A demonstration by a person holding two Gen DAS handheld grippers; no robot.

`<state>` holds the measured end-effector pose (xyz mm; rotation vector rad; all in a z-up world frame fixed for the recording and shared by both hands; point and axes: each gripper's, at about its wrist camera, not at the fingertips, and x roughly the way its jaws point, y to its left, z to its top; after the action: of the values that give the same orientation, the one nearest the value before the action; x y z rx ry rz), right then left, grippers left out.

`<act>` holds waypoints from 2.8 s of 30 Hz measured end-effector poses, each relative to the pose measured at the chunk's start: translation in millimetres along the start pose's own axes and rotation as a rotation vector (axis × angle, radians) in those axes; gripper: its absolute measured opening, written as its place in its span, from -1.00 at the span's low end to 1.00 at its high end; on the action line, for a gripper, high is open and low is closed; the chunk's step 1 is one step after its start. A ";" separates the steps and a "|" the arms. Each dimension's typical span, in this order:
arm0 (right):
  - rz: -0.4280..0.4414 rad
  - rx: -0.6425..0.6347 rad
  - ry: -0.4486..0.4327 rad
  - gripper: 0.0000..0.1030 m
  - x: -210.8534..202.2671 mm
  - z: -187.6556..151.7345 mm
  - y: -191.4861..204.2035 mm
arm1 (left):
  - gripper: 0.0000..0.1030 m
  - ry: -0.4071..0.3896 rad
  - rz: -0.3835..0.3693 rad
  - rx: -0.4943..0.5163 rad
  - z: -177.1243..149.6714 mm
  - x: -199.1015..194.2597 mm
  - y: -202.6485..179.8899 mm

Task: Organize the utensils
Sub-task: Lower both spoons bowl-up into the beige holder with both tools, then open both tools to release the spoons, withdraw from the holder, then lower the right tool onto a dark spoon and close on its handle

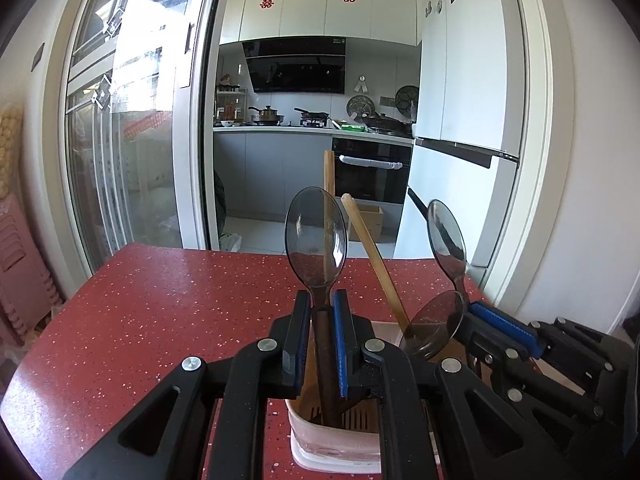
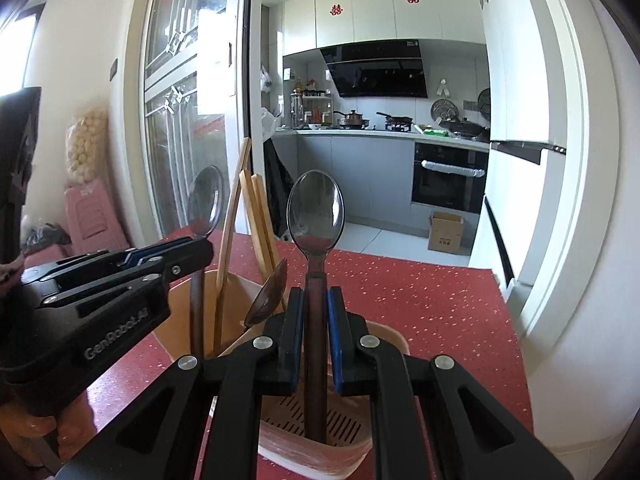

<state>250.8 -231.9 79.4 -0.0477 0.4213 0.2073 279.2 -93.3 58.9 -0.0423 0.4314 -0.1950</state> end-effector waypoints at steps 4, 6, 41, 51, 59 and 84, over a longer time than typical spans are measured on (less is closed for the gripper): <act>-0.006 -0.044 -0.008 -0.75 8.1 4.2 4.5 | -0.21 0.008 0.008 -0.006 1.1 1.9 0.7; -0.002 -0.072 -0.010 -0.76 11.8 4.7 7.6 | -0.21 0.007 0.009 -0.008 1.3 2.2 0.4; 0.062 0.185 0.191 0.56 -78.0 -20.0 -8.4 | -0.20 0.244 0.009 0.007 -47.7 -82.1 25.9; 0.075 0.296 0.378 0.57 -95.2 -81.3 0.1 | -0.20 0.366 0.037 -0.060 -117.8 -115.0 50.4; 0.068 0.339 0.460 0.58 -104.1 -111.3 10.8 | 1.00 0.393 0.047 -0.097 -144.7 -138.2 60.3; 0.056 0.300 0.635 0.99 -100.9 -144.1 51.4 | 1.00 0.471 0.128 -0.070 -176.7 -154.0 82.2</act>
<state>92.3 -213.6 -10.7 0.1988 1.0832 0.1792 82.7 17.7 -45.0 -0.0372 0.9082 -0.0611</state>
